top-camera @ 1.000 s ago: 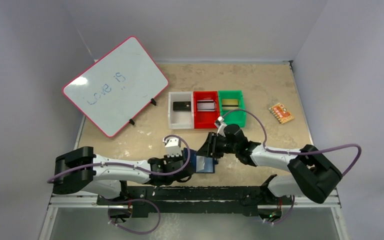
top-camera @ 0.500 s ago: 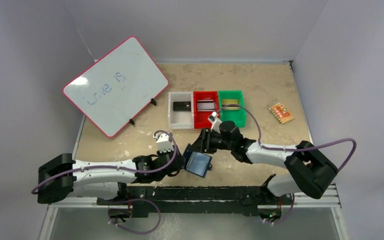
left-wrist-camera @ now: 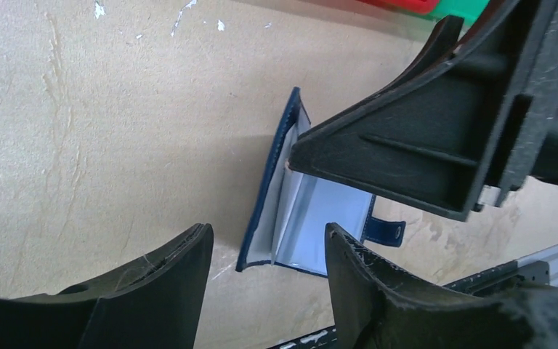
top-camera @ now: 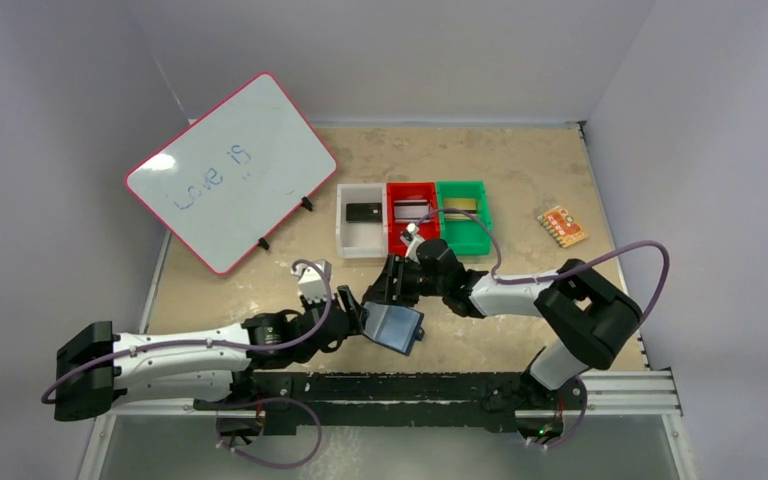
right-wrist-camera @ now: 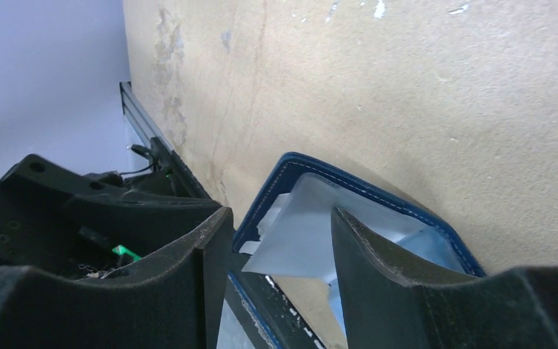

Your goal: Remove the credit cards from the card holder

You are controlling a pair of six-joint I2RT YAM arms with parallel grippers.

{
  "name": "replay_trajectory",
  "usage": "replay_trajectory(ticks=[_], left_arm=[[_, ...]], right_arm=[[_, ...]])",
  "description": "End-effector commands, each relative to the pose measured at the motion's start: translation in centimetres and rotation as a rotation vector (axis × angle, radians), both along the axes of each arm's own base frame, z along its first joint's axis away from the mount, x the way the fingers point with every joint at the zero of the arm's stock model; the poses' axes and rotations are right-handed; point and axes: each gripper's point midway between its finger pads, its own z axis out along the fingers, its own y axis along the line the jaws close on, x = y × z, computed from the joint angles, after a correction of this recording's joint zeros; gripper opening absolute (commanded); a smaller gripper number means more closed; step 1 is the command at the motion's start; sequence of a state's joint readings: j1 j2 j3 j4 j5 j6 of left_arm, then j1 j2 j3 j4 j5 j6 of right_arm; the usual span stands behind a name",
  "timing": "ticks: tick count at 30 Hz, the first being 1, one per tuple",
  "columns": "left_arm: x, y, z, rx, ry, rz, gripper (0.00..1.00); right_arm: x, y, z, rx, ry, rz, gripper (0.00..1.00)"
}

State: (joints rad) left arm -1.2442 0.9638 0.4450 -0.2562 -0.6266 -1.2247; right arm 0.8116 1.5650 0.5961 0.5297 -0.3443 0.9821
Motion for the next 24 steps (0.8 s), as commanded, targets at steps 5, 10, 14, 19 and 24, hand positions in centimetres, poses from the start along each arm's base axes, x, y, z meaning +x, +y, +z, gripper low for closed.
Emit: replay_trajectory(ticks=[5,10,14,19,24], left_arm=[[0.2,0.3,-1.3,0.033,-0.007,-0.023,0.58],[0.6,0.9,-3.0,0.084,-0.001,0.003,0.52],[1.4,0.7,-2.6,0.083,-0.024,0.016,0.49],[2.2,-0.4,-1.6,0.049,-0.042,-0.024,0.49],[2.9,0.2,-2.4,0.095,-0.030,-0.036,0.26]], right_arm=[[1.7,0.8,0.4,0.005,0.002,-0.071,0.55],[2.0,0.2,0.3,-0.029,0.007,-0.105,0.55],[2.1,-0.4,0.0,-0.058,0.007,-0.125,0.54],[1.8,-0.7,-0.3,-0.072,0.016,-0.124,0.54],[2.6,-2.0,-0.1,-0.238,0.001,-0.247,0.52]])
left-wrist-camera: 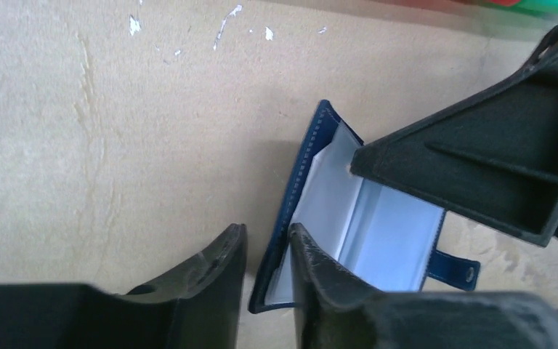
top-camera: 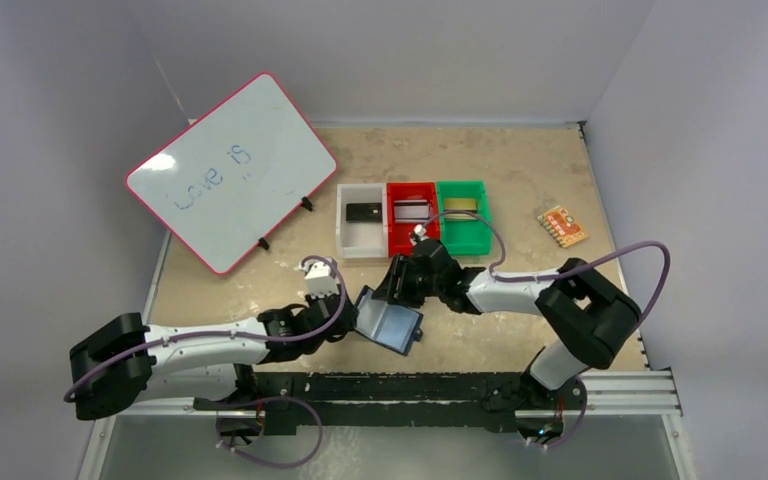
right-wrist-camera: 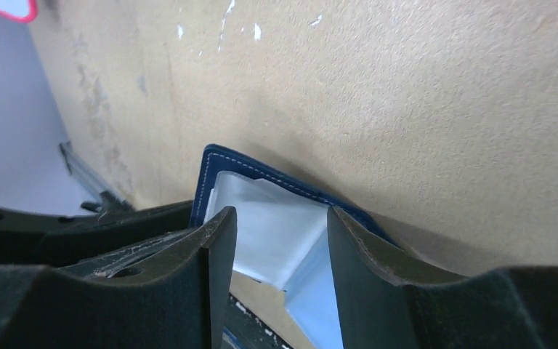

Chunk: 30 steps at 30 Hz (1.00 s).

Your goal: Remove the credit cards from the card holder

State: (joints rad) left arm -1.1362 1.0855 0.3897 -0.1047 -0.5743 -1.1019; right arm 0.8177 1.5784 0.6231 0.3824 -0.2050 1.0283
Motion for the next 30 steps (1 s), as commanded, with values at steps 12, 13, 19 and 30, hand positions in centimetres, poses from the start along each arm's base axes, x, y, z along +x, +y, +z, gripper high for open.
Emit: replay_trajectory(ticks=[12,13,19,30], left_arm=[[-0.3,-1.7,0.5,-0.118,0.021,-0.053,0.00],[-0.3,-1.6,0.5,-0.135,0.025,-0.040,0.00],[0.1,-0.2,0.4,-0.179,0.024,0.078,0.00],[0.2,-0.4,1.8,-0.209,-0.025,0.181,0.00]], right_arm=[[-2.6,-2.5,2.4,-0.182,-0.016,-0.098,0.51],[-2.9,-3.1,2.1,-0.202,-0.005,-0.105,0.51],[-3.6,-4.6,2.0,-0.250,0.010,-0.107,0.52],[-3.7,-4.4,1.2,-0.276,0.029,-0.094,0.53]])
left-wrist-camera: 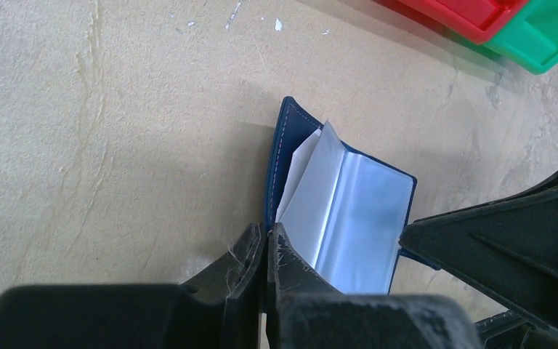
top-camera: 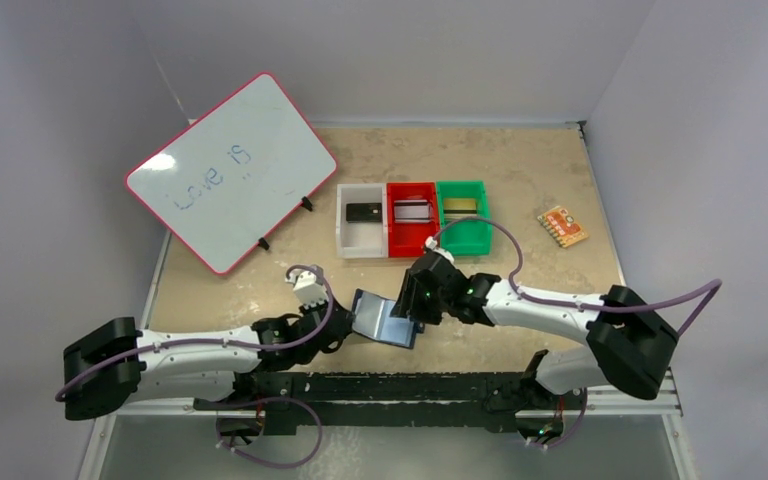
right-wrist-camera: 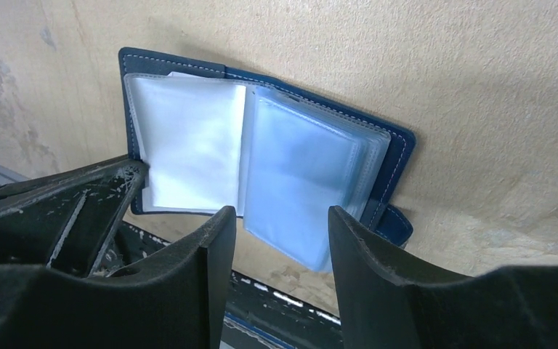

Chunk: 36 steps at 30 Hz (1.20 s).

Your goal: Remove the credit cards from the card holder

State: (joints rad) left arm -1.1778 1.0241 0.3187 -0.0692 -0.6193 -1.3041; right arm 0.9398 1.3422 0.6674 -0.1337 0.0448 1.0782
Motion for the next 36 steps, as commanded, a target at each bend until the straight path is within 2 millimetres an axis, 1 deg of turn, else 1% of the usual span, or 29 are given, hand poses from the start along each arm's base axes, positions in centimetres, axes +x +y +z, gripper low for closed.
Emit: replay_trajectory(ticks=[1,3,7,8,11,12,15,19,22,25,27,30,33,36], left_arm=[[0.9,-0.6,1.7,-0.043,-0.041,0.075,0.00],[0.7,-0.8,1.6,-0.047,-0.037,0.078,0.00],[0.3,-0.9,1.3,-0.045,-0.036,0.079,0.00],[0.3,-0.9,1.4,-0.046,-0.038,0.080,0.00],[0.2,-0.7,1.4,-0.044,-0.039,0.086,0.00],[0.2,-0.7,1.4,-0.043,-0.042,0.087,0.00],[0.2,-0.6,1.5,-0.040,-0.044,0.092,0.00],[0.2,-0.5,1.7,-0.038,-0.050,0.097,0.00],[0.1,-0.3,1.6,-0.033,-0.050,0.103,0.00],[-0.1,-0.4,1.6,-0.047,-0.046,0.109,0.00],[-0.1,-0.6,1.6,-0.064,-0.045,0.109,0.00],[-0.1,-0.8,1.7,-0.072,-0.046,0.104,0.00],[-0.1,-0.8,1.7,-0.070,-0.044,0.105,0.00],[-0.2,-0.7,1.6,-0.066,-0.040,0.112,0.00]], right_arm=[[0.2,0.8,0.1,0.010,0.008,0.008,0.53],[-0.2,1.0,-0.5,0.009,0.032,0.026,0.53],[0.4,0.8,-1.5,-0.045,0.031,0.011,0.52],[1.2,0.6,-1.5,-0.075,0.004,0.002,0.52],[1.5,0.7,-1.4,-0.106,-0.003,0.015,0.52],[1.5,0.4,-1.6,-0.121,0.000,0.011,0.51],[1.6,0.1,-1.6,-0.138,-0.002,-0.001,0.52],[1.6,0.3,-1.4,-0.144,0.000,0.014,0.52],[1.8,-0.5,-0.8,-0.169,-0.013,-0.022,0.52],[1.1,-0.9,-1.0,-0.170,0.014,-0.022,0.53],[1.3,-0.8,-1.1,-0.170,0.006,-0.016,0.53],[1.5,0.0,-1.1,-0.148,-0.007,0.010,0.53],[1.8,0.3,-0.7,-0.135,-0.017,0.009,0.52],[1.9,-0.2,-0.3,-0.161,-0.020,-0.007,0.52]])
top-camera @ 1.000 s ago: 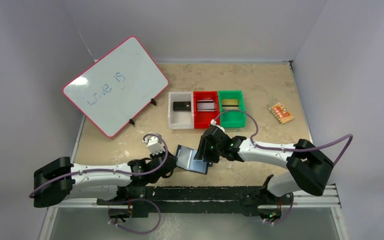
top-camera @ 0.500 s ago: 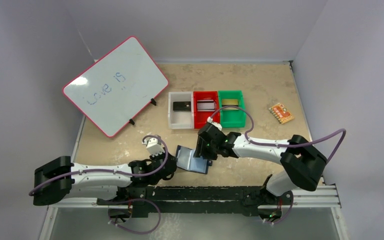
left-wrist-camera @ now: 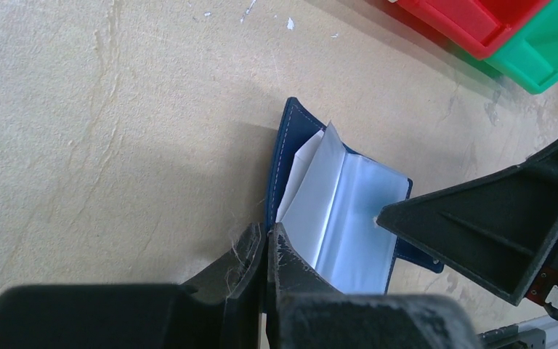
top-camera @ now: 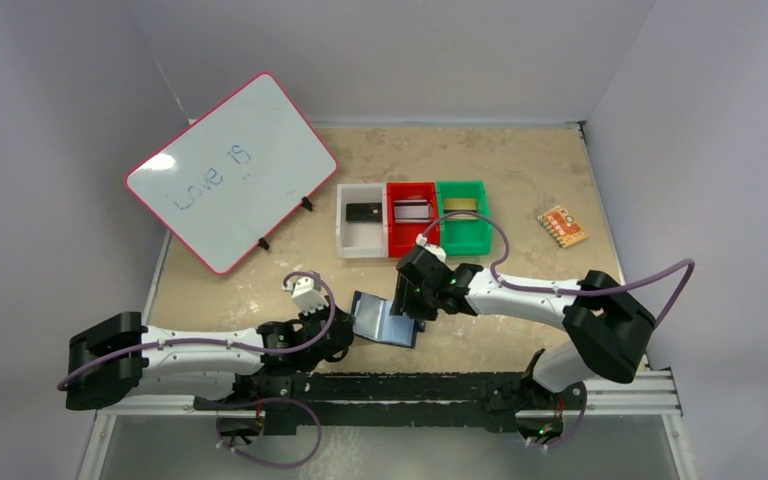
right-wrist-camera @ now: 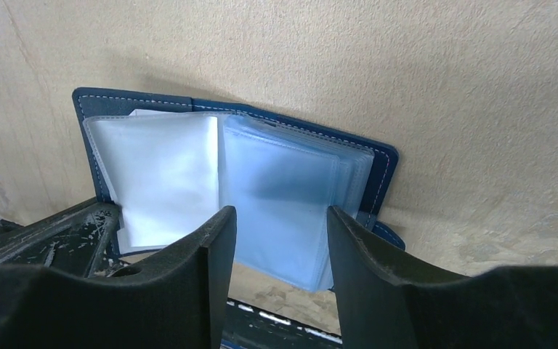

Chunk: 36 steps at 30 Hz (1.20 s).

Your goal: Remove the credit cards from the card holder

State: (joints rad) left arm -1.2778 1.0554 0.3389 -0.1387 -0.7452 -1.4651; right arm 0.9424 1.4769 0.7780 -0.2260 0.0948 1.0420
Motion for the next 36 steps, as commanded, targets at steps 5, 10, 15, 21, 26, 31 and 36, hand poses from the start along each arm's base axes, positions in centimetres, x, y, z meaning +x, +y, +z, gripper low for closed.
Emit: replay_trajectory(ticks=[5,10,15,21,26,31,36], left_arm=[[0.6,-0.3,1.5,-0.043,-0.030,0.044,0.00],[0.5,-0.5,1.4,-0.041,-0.027,0.036,0.00],[0.4,-0.8,1.4,-0.039,-0.025,0.025,0.00],[0.4,-0.5,1.5,-0.035,-0.029,0.031,0.00],[0.5,-0.1,1.6,-0.034,-0.033,0.044,0.00],[0.5,-0.2,1.7,-0.033,-0.037,0.043,0.00],[0.5,-0.3,1.7,-0.029,-0.038,0.039,0.00]], right_arm=[[0.5,-0.3,1.8,-0.003,-0.043,-0.014,0.53],[0.1,0.4,1.0,0.034,-0.030,0.011,0.53],[0.2,1.3,0.6,0.051,-0.017,0.024,0.52],[0.3,-0.3,-0.2,-0.054,-0.007,-0.001,0.52],[-0.2,-1.1,0.1,-0.059,-0.004,-0.001,0.52],[-0.3,-0.9,0.4,-0.046,-0.006,0.012,0.52],[-0.4,-0.7,0.2,-0.036,0.000,0.019,0.52]])
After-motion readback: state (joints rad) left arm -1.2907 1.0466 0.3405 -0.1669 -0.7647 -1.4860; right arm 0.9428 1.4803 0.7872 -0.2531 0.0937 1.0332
